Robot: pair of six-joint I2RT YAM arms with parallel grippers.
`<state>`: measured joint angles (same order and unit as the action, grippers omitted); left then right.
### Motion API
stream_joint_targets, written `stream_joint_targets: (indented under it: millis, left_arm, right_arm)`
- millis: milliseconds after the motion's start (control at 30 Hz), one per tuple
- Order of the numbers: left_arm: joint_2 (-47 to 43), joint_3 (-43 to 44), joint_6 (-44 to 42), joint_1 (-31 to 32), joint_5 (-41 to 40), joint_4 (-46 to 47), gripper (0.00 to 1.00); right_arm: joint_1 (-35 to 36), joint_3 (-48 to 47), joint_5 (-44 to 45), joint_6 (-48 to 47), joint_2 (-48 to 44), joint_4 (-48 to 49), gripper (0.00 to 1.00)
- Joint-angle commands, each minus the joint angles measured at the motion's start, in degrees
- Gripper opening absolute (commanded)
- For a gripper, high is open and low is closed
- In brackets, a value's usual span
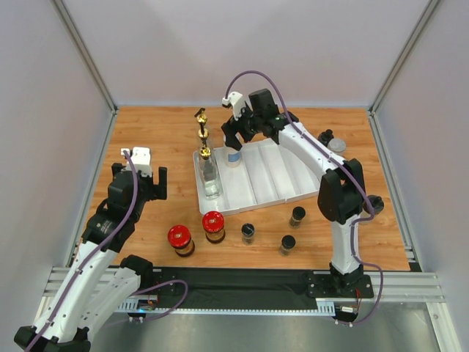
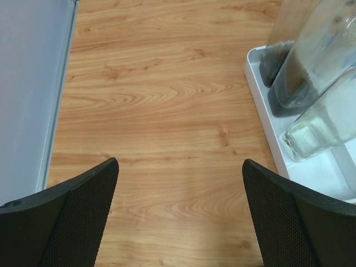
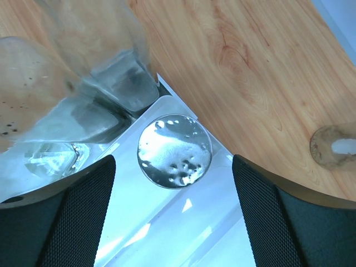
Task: Organize the condiment bottles
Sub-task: Place the bottle in the storage box, then pick up the bottle from the center of the board.
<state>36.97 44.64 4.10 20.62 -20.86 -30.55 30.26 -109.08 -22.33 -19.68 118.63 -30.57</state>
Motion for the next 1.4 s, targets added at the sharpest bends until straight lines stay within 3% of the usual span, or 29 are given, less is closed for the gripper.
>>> stream_joint_targets:
  millis: [0, 667, 1367]
  left_arm:
    - [-0.7, 0.0, -0.8, 0.2, 0.6, 1.6, 1.00]
    - [-1.4, -0.1, -0.8, 0.2, 0.6, 1.6, 1.00]
    - [-1.1, -0.1, -0.8, 0.2, 0.6, 1.6, 1.00]
  right_arm:
    - [0.2, 0.7, 0.1, -1.6, -4.9, 1.7, 0.87]
    - [-0.1, 9.0, 0.7, -2.2, -17.1, 2.3, 0.88]
    - [-8.2, 15.6, -0.3, -1.3, -22.4, 3.8, 0.88]
